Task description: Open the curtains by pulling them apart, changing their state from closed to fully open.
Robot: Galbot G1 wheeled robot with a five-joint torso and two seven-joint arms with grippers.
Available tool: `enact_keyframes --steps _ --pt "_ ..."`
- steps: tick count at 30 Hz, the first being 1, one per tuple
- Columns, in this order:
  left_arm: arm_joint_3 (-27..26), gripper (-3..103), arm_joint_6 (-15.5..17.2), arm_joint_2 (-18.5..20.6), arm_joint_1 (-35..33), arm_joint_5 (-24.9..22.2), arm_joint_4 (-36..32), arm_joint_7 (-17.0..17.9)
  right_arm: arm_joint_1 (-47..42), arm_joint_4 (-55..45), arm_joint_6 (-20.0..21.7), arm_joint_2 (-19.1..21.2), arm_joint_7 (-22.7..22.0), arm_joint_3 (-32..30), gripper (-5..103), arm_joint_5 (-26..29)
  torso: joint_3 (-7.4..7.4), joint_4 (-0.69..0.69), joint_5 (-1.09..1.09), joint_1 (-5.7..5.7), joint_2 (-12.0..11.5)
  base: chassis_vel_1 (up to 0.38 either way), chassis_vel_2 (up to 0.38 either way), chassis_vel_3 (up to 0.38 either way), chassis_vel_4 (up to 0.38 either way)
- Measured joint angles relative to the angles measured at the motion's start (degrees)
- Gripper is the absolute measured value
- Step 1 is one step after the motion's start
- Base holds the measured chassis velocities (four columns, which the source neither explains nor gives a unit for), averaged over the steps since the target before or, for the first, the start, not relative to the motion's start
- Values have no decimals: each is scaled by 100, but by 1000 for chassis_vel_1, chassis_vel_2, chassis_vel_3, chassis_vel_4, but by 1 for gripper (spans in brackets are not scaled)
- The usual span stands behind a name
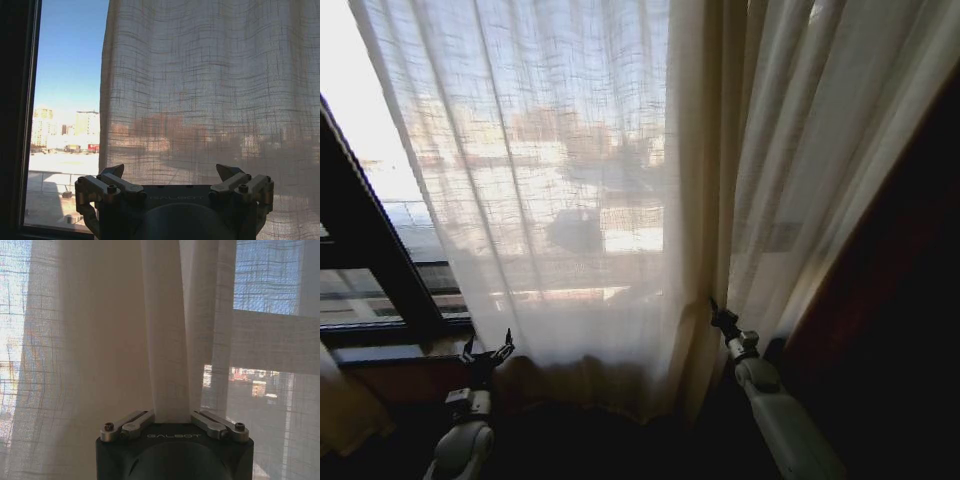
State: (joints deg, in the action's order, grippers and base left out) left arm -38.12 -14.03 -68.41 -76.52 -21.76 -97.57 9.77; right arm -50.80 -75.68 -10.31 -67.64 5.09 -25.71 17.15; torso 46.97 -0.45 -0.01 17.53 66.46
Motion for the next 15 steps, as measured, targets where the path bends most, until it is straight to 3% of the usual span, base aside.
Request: enact_keyframes --steps 8,15 --pt "1 100 0 -1 0 0 0 -3 46 6 -135 -26 -83 31 0 4 0 -1 2 -1 0 -300 -320 288 313" --pt "1 100 0 -1 0 0 0 -6 63 11 -154 -6 -65 29 0 -43 0 -2 2 -1 0 -44 -86 63 74"
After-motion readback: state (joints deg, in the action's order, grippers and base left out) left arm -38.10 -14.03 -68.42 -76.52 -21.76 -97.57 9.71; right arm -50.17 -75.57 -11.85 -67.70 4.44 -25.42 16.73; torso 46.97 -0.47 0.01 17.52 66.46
